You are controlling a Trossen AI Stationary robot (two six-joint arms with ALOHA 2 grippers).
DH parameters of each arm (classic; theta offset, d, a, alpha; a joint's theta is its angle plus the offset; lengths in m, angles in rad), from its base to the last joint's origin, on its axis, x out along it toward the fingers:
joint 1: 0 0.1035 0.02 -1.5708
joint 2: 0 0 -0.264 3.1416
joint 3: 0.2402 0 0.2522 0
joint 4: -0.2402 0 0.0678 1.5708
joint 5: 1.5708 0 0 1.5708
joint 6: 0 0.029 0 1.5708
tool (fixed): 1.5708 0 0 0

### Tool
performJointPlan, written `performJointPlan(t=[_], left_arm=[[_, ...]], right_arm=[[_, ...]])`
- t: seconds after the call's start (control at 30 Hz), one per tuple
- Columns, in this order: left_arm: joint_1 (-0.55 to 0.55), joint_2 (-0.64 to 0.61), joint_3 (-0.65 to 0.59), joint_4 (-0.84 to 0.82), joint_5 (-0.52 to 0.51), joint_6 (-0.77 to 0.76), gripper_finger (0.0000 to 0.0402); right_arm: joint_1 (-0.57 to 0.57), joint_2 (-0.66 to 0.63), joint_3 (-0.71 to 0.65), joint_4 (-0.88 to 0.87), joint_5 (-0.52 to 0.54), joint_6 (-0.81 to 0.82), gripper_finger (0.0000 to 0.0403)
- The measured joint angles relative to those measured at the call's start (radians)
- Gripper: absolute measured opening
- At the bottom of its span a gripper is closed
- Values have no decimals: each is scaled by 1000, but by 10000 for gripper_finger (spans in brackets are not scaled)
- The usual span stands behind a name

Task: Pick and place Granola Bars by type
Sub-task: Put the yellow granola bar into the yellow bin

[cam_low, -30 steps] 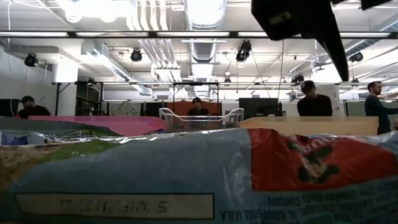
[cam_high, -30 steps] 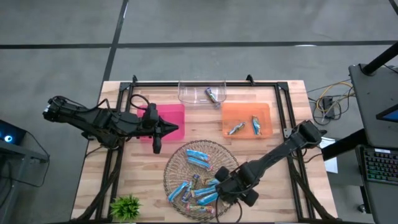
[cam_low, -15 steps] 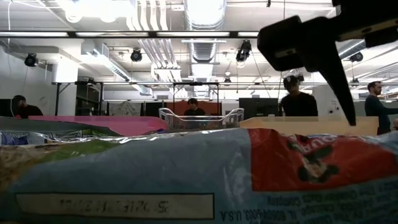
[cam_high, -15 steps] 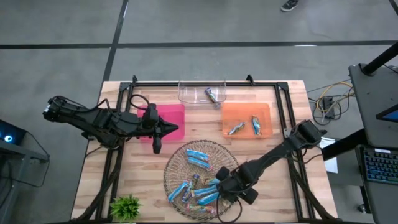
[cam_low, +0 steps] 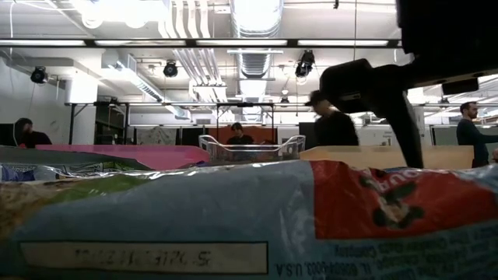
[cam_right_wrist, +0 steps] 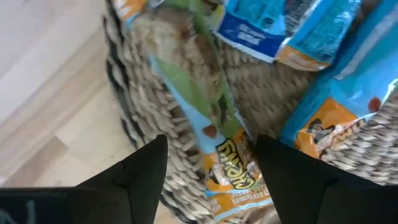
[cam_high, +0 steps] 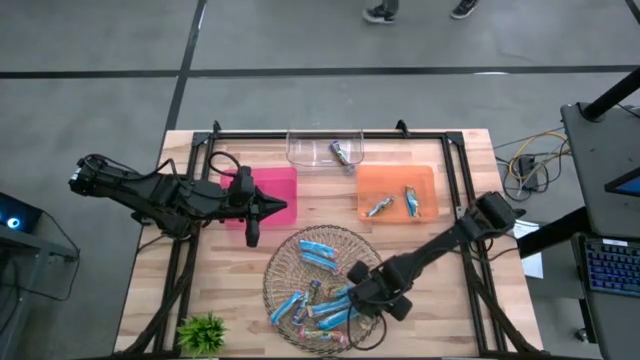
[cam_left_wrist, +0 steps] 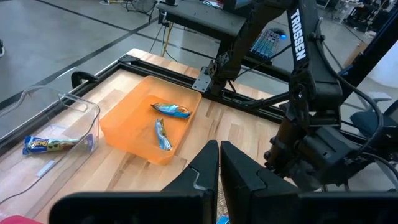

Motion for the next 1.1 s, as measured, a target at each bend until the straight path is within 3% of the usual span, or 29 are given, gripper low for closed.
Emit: performJointPlan(t=[0.6,1.1], left_arm=[[0,0,0,0,-9,-3,0],[-1,0,0,0,-23,-2,0]], right_arm=[[-5,-1,-39,33,3,-16,187],[-4,-2,-54,31,2,-17,83]])
